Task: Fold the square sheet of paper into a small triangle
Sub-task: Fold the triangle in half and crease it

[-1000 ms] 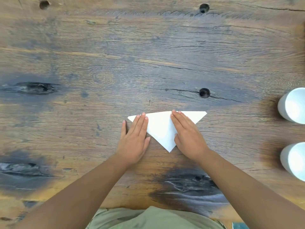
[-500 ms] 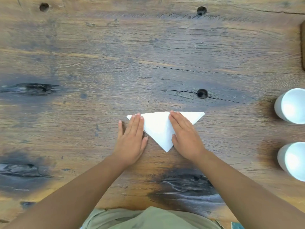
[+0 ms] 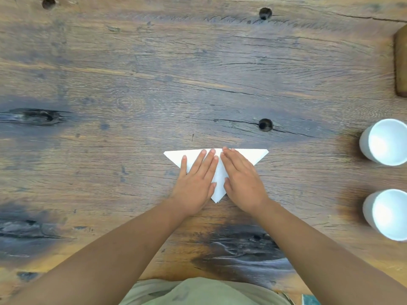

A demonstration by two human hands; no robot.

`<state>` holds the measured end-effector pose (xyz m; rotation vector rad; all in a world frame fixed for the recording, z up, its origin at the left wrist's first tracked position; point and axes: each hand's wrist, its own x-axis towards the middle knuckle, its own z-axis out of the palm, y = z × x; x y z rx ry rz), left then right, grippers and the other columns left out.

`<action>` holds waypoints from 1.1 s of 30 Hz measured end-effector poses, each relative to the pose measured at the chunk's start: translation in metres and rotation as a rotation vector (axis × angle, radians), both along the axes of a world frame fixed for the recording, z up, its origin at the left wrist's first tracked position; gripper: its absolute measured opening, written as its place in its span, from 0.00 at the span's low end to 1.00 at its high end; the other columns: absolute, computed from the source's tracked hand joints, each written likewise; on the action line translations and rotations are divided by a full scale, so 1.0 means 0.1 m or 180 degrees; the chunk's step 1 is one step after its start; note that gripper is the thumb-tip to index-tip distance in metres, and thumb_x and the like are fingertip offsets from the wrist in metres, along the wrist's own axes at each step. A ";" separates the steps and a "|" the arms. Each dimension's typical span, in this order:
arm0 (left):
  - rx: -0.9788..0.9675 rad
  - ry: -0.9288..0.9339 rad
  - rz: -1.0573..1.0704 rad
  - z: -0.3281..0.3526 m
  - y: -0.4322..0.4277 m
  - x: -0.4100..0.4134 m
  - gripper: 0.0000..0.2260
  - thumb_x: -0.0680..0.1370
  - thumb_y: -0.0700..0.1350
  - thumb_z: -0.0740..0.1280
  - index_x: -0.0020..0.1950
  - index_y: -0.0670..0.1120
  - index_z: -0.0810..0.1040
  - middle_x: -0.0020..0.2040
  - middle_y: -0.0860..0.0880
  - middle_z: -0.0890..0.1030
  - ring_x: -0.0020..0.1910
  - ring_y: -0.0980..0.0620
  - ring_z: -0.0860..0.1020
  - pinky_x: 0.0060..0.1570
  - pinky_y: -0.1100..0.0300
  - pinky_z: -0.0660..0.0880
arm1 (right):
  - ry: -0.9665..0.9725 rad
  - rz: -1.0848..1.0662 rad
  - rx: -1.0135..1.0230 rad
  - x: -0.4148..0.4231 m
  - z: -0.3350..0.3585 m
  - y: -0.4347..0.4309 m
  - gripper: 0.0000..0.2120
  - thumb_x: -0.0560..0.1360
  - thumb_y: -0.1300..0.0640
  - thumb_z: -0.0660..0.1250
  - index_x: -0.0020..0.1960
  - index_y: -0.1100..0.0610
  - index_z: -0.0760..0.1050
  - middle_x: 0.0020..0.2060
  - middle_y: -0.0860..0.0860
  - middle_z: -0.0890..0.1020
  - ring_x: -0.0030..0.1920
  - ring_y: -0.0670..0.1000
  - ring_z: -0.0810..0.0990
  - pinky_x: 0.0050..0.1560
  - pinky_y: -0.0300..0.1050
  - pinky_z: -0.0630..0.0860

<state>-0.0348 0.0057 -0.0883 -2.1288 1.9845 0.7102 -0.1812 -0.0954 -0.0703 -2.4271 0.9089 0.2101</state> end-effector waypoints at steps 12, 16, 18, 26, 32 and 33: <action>-0.0115 0.0095 -0.0288 0.06 0.30 -0.10 0.28 0.82 0.54 0.56 0.80 0.46 0.53 0.80 0.38 0.52 0.79 0.38 0.51 0.73 0.34 0.53 | 0.0102 -0.0404 -0.0120 0.33 0.08 -0.24 0.19 0.74 0.61 0.63 0.64 0.57 0.73 0.61 0.52 0.74 0.61 0.56 0.71 0.60 0.51 0.67; -0.0095 0.0053 -0.0242 0.06 0.36 -0.13 0.28 0.82 0.54 0.54 0.80 0.48 0.51 0.80 0.37 0.48 0.79 0.37 0.49 0.72 0.33 0.54 | 0.0210 -0.0388 0.0278 0.45 0.11 -0.43 0.16 0.76 0.61 0.64 0.64 0.56 0.74 0.58 0.53 0.75 0.60 0.57 0.73 0.61 0.54 0.70; -0.0113 0.0078 -0.0271 0.05 0.37 -0.13 0.28 0.82 0.54 0.53 0.80 0.50 0.50 0.80 0.37 0.47 0.79 0.36 0.47 0.72 0.33 0.53 | 0.0358 -0.0294 0.0444 0.52 0.12 -0.52 0.15 0.75 0.60 0.65 0.61 0.55 0.74 0.56 0.54 0.75 0.58 0.58 0.75 0.60 0.55 0.71; -0.0190 0.0158 -0.0306 0.03 0.36 -0.11 0.27 0.83 0.54 0.53 0.80 0.53 0.49 0.80 0.37 0.46 0.79 0.36 0.45 0.72 0.32 0.52 | 0.0543 -0.0086 0.0651 0.63 0.13 -0.66 0.11 0.73 0.56 0.70 0.54 0.54 0.73 0.51 0.52 0.74 0.54 0.57 0.75 0.57 0.56 0.72; -0.0183 0.0157 -0.0340 0.01 0.33 -0.11 0.27 0.83 0.53 0.53 0.80 0.54 0.47 0.80 0.36 0.48 0.78 0.35 0.45 0.71 0.31 0.51 | 0.0655 -0.0161 0.0805 0.69 0.12 -0.70 0.10 0.72 0.55 0.72 0.47 0.52 0.72 0.50 0.52 0.74 0.51 0.55 0.75 0.55 0.53 0.73; -0.0180 0.0160 -0.0336 0.01 0.32 -0.11 0.27 0.83 0.53 0.54 0.80 0.54 0.48 0.80 0.36 0.49 0.78 0.35 0.45 0.71 0.31 0.52 | 0.0655 -0.0176 0.0842 0.71 0.12 -0.71 0.09 0.72 0.55 0.73 0.46 0.52 0.72 0.50 0.53 0.74 0.51 0.54 0.75 0.55 0.53 0.73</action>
